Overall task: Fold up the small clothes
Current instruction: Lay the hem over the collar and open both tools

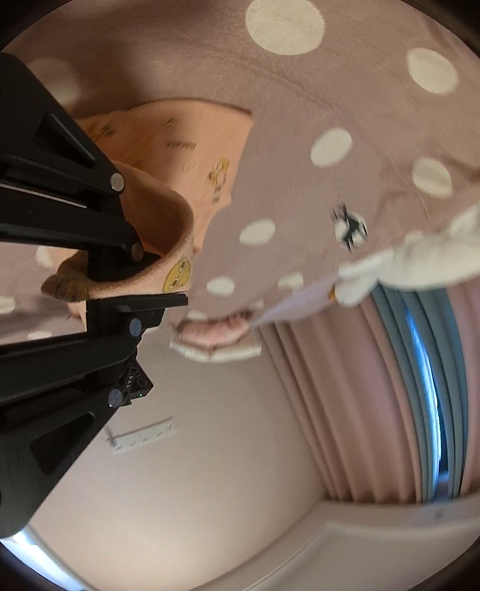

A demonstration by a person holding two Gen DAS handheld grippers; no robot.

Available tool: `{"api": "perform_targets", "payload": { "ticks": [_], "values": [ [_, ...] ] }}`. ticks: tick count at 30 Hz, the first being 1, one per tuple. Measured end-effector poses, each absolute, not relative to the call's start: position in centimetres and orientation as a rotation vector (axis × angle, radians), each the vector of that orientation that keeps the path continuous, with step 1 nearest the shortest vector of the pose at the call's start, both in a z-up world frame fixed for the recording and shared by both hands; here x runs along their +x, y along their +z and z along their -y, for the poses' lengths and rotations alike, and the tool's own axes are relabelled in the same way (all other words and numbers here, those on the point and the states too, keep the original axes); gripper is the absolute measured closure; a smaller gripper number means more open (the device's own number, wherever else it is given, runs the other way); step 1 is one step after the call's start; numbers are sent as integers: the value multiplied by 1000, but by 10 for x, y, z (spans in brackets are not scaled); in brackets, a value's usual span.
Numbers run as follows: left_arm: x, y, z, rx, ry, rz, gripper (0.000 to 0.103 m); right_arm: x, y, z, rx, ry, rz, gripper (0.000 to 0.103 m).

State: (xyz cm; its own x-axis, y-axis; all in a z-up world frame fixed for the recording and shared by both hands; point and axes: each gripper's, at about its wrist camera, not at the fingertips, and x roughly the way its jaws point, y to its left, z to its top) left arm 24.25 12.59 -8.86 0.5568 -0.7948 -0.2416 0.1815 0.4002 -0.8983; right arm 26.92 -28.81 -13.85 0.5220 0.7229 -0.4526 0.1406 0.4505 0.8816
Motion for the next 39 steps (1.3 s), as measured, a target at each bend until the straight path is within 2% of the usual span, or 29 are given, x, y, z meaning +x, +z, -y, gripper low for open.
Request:
{"api": "perform_targets", "payload": {
  "ticks": [4,5,6,7,8,11,12,13,14,15,21,25,27,33,39],
  "values": [
    [273,-115,-121,-914,-578,-848,103,292,-167,302,1107,331,-1029,95],
    [279,-120,-120,-904,-555,-867,103,297,-173,307,1116,320,-1033,92],
    [286,-125,-120,-893,-534,-892,103,299,-174,311,1124,315,-1036,78],
    [291,-129,-120,-883,-506,-913,103,301,-178,314,1147,309,-1043,59],
    [298,-134,-121,-870,-458,-941,103,302,-182,320,1199,312,-1040,55],
    [307,-139,-126,-835,-389,-995,94,295,-173,333,1196,265,-978,55],
    [307,-137,-129,-815,-374,-1000,85,293,-169,336,1174,258,-963,55],
    [307,-136,-132,-800,-366,-1004,65,289,-164,339,1153,260,-944,55],
    [304,-132,-136,-781,-357,-1004,56,282,-159,346,1146,275,-928,55],
    [301,-128,-140,-760,-353,-990,52,278,-155,348,1135,272,-921,55],
    [258,-99,-133,-576,-473,-948,52,236,-114,317,760,431,-880,55],
    [232,-103,-97,-393,-575,-1003,55,209,-115,265,452,509,-958,79],
    [232,-115,-79,-309,-568,-1042,56,207,-128,243,304,475,-1006,87],
    [264,-144,-56,-243,-483,-1043,57,240,-149,213,117,350,-1063,88],
    [326,-131,-68,-456,-398,-991,57,287,-119,219,194,276,-912,88]
  ]
}}
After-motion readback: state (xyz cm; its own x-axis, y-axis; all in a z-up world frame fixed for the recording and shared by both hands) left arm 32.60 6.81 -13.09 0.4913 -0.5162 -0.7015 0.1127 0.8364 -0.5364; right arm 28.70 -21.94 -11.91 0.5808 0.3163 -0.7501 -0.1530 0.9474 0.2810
